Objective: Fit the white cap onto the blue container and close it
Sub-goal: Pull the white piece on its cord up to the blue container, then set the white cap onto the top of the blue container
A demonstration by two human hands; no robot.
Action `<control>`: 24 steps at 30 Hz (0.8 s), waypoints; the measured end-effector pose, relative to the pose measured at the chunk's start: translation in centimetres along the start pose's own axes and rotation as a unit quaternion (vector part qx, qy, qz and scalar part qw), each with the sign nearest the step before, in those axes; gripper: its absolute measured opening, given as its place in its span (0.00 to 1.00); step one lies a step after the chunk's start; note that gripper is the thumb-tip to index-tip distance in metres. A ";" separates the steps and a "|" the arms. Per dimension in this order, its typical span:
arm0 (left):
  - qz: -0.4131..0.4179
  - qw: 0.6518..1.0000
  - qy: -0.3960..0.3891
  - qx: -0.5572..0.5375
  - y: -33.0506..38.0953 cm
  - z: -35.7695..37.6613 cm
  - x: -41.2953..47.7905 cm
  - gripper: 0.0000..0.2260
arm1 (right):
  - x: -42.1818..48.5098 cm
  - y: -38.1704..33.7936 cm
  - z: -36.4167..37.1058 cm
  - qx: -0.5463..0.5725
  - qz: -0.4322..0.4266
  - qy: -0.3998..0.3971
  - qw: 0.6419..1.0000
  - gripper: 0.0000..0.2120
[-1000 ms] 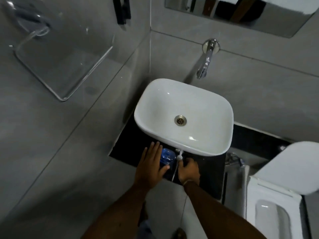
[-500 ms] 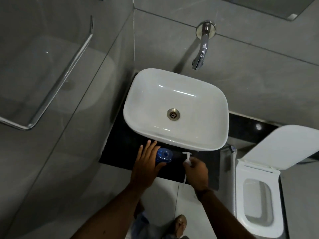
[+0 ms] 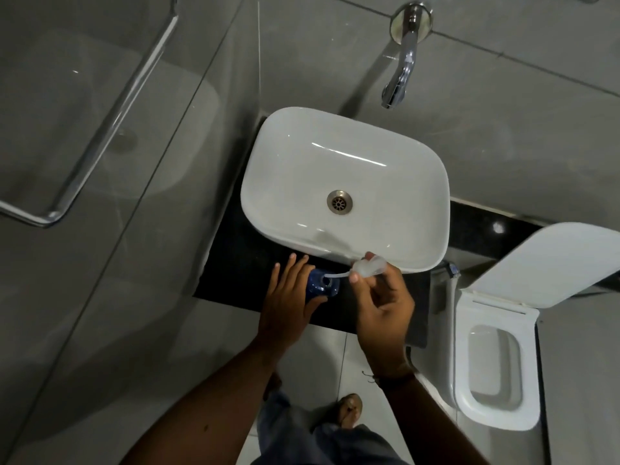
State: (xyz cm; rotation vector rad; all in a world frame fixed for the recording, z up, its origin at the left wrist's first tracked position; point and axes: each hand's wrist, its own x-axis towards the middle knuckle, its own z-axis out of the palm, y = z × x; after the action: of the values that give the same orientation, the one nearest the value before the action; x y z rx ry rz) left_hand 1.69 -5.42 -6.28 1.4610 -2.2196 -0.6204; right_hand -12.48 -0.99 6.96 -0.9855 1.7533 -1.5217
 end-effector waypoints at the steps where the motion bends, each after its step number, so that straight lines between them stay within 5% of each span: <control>1: 0.000 1.000 -0.004 -0.001 0.0 -0.1 0.0 0.32 | 0.0 0.4 0.2 -0.016 -0.005 -0.005 1.000 0.14; 11: 0.002 1.000 -0.010 -0.001 -0.3 0.1 0.1 0.32 | -0.2 0.8 0.3 -0.068 -0.063 -0.019 0.995 0.13; 17: 0.007 1.000 -0.001 -0.008 -0.6 0.6 0.1 0.32 | 0.3 3.1 1.0 -0.090 -0.012 -0.057 0.994 0.13; 24: 0.014 1.000 -0.003 0.013 -0.9 1.0 0.0 0.34 | 1.0 6.0 1.8 -0.254 -0.009 -0.138 0.957 0.15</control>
State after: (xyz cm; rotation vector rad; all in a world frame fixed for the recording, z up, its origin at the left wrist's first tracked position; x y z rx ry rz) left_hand 1.78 -5.64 -7.56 1.4411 -2.2568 -0.5904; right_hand -12.37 -2.46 0.78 -1.3892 1.9654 -0.8918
